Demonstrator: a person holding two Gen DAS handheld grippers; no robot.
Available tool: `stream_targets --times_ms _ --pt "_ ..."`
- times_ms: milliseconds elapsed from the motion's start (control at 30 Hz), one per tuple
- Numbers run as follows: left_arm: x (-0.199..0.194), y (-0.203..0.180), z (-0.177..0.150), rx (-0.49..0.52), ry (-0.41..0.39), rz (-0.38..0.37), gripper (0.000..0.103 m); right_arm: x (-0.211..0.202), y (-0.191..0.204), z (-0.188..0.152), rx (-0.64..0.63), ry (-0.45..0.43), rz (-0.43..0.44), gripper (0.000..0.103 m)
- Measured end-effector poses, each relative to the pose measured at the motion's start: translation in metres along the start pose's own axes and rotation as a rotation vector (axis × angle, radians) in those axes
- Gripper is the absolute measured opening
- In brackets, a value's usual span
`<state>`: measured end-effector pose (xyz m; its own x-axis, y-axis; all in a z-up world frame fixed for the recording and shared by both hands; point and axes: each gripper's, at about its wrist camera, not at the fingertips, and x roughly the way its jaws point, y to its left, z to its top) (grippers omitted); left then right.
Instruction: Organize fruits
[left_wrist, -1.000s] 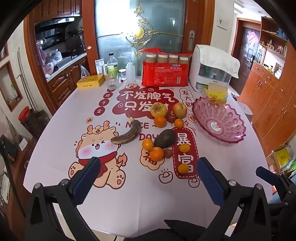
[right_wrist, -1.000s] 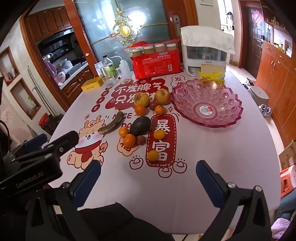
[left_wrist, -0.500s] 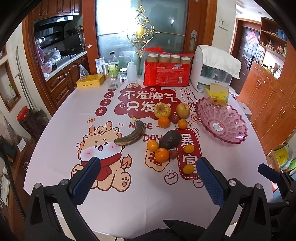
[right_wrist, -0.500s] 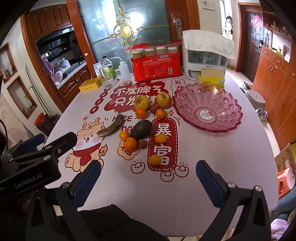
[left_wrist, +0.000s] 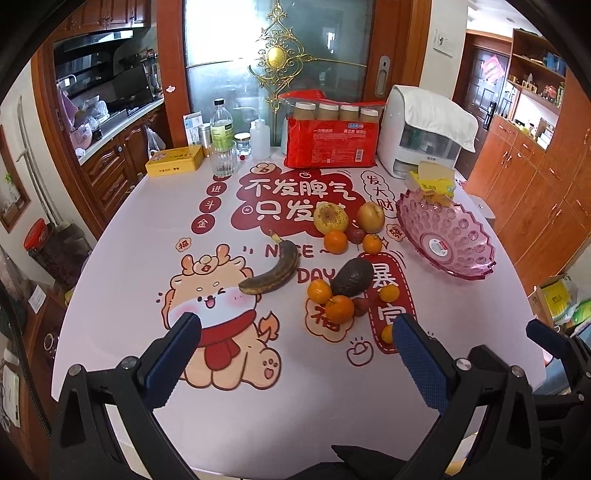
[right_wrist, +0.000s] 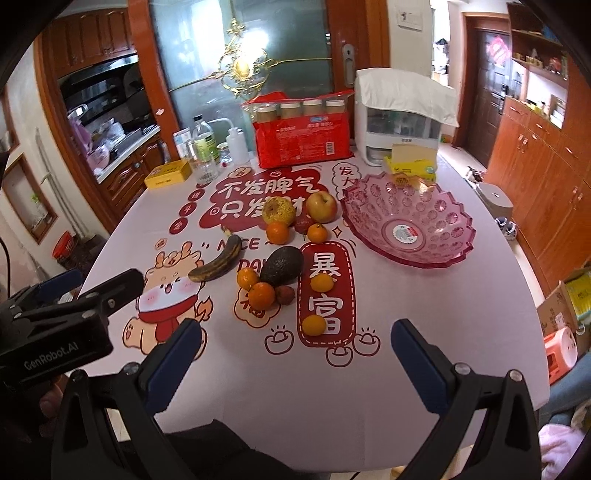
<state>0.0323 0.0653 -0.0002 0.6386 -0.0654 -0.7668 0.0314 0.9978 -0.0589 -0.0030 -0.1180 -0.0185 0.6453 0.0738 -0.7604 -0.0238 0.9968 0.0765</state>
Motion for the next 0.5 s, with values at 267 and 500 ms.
stream_targets --times_ms 267,500 --pt "0.006 0.025 0.007 0.024 0.024 -0.020 0.103 0.000 0.005 0.002 0.093 -0.005 -0.042 0.103" --pt "0.016 0.041 0.012 0.046 0.044 -0.061 0.103 0.002 0.013 -0.006 0.120 -0.028 -0.103 0.103"
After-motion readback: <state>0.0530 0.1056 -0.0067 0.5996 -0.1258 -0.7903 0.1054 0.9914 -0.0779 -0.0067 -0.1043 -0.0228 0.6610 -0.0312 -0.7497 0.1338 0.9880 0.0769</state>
